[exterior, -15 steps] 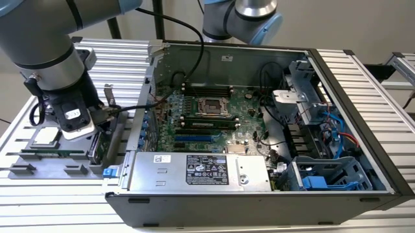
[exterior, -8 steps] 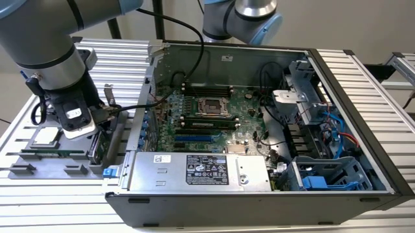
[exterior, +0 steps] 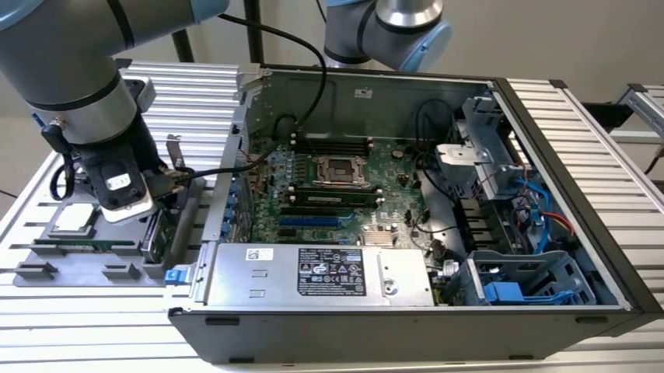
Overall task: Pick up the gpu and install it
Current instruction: 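Pick up the gpu and move the gpu toward the slot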
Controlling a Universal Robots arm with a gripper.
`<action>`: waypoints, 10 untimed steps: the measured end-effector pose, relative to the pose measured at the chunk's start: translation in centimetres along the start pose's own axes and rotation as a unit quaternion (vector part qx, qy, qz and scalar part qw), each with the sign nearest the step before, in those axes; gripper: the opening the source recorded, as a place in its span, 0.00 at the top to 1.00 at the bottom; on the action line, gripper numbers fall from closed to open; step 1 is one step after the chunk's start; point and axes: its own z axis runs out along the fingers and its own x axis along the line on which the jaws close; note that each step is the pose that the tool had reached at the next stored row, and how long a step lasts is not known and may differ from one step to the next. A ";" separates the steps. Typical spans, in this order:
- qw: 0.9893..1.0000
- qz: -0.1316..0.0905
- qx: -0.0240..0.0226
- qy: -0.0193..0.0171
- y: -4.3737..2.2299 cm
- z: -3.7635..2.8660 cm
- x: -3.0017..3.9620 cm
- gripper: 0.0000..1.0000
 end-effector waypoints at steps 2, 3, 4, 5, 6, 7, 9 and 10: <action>1.000 0.000 0.000 0.000 0.00 0.00 0.00 0.00; 1.000 0.000 0.000 0.000 0.00 0.00 0.00 0.00; 1.000 0.000 0.000 0.000 0.00 0.00 0.00 1.00; 1.000 0.000 0.000 0.000 0.00 0.00 0.00 1.00; 1.000 0.000 0.000 0.000 0.00 0.00 0.00 1.00; 1.000 0.000 0.000 0.000 0.00 0.00 0.00 1.00; 1.000 0.000 0.000 0.000 0.00 0.00 0.00 1.00; 1.000 0.000 0.000 0.000 0.00 0.00 0.00 1.00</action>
